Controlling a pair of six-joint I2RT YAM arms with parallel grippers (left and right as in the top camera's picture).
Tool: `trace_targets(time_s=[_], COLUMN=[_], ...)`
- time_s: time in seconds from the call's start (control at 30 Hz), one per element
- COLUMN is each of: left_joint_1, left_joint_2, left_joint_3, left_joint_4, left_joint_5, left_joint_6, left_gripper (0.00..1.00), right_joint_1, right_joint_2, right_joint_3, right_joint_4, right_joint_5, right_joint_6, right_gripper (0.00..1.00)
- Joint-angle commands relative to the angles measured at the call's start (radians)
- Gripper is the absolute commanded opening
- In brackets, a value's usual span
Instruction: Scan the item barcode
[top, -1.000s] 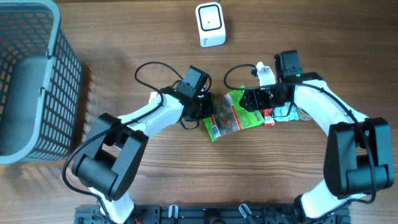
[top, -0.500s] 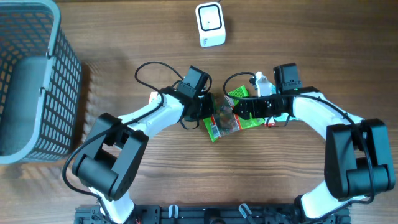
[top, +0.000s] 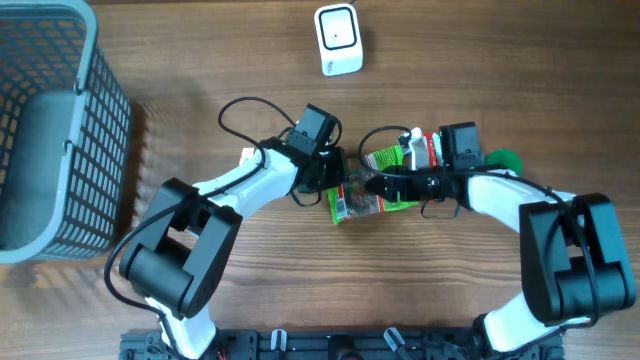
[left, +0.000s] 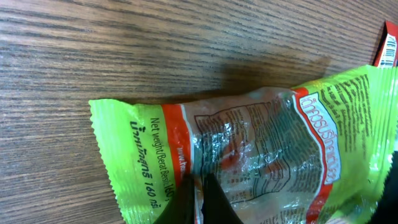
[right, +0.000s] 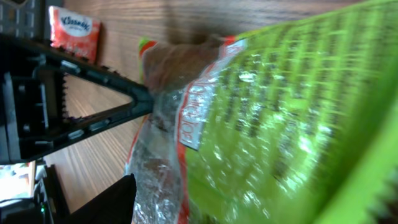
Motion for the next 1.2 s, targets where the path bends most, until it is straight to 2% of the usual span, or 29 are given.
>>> trace_targets(time_s=[0.0,0.1,0.2,0.23,0.3,0.37,0.5,0.63,0.93,1.17], left_joint_1=[0.0,0.0,-0.008,-0.016,-0.028,-0.015,0.051,0.084,0.068,0.109], left_joint_2=[0.081,0.083,0.083,0.083,0.083,0.051,-0.049,-0.057,0.002,-0.031], left_joint_3=[-0.026,-0.026,-0.026,-0.026,-0.026,0.006,0.1,0.094,0.043,0.094], left_joint_4=[-0.014,-0.017,-0.018,-0.018,-0.014,-0.055,-0.178,-0.267,-0.228,-0.35], left_joint_5=[-0.07,-0.07,-0.07,-0.07,-0.071,-0.087,-0.247,-0.245,0.031,0.057], left_joint_6=[-0.006,-0.006,-0.006,-0.006,-0.003,0.055,0.061,0.073,0.108,0.119], left_gripper=[0.04,0.04,0.04,0.04,0.04,0.04,0.04,0.04,0.04,0.04], right_joint_1=[0.075,0.115,0.131,0.133,0.132,0.132,0.132,0.132,0.132,0.132], right_joint_2=[0.013,0.018,0.052,0.074,0.093,0.089,0.084,0.084,0.084,0.084], right_joint_3=[-0.058,-0.059,-0.06,-0.06,-0.06,-0.059,-0.059,-0.059,-0.059,-0.059], right_joint_4=[0.055,0.065,0.085,0.108,0.126,0.133,0.133,0.124,0.112,0.109], right_joint_5=[0.008,0.028,0.061,0.061,0.061,0.061,0.061,0.066,0.092,0.106], right_joint_6=[0.096,0.105,0.104,0.096,0.088,0.082,0.05,0.037,0.04,0.038], right_gripper=[0.62,0.58,0.44,0.38,0.16,0.15,0.15,0.17,0.13,0.15])
